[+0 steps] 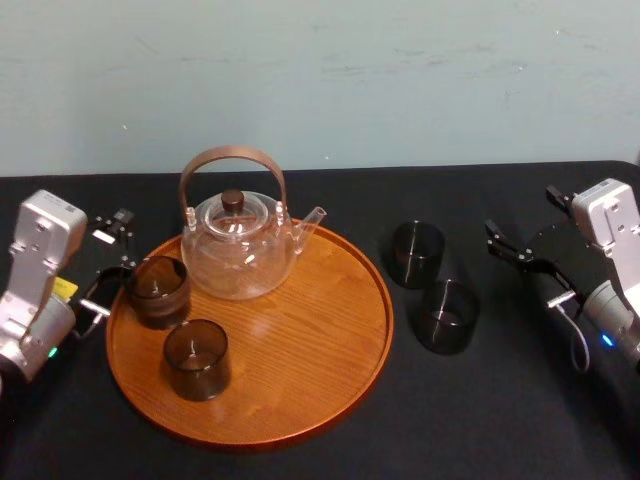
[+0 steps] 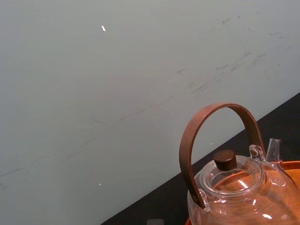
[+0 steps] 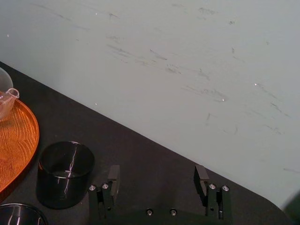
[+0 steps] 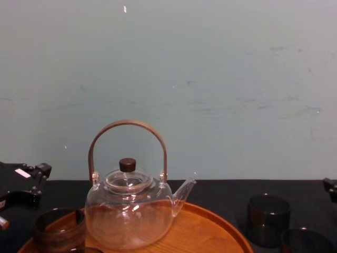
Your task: Pick up the glass from the table and place it on the tray.
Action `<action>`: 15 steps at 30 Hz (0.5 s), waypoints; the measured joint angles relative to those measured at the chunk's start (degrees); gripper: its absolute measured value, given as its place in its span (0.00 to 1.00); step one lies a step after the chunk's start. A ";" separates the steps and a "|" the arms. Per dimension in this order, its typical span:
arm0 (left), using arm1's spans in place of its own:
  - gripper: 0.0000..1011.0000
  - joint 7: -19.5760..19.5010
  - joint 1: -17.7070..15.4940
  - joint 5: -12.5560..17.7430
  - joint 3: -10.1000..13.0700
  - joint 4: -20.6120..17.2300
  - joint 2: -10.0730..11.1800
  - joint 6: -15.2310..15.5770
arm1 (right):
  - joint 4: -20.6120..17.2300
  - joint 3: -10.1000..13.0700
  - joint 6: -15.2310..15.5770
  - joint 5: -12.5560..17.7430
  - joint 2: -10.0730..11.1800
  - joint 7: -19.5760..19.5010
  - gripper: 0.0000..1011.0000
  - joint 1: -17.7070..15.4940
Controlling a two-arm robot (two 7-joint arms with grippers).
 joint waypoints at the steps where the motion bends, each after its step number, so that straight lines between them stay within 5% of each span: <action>1: 0.00 0.00 0.00 0.00 0.00 0.00 0.00 0.00 | 0.00 0.00 0.00 0.00 -0.01 0.00 1.00 0.00; 15: 0.00 0.00 0.00 0.00 0.00 0.00 0.00 0.00 | 0.00 0.00 0.00 0.00 0.00 0.00 1.00 0.00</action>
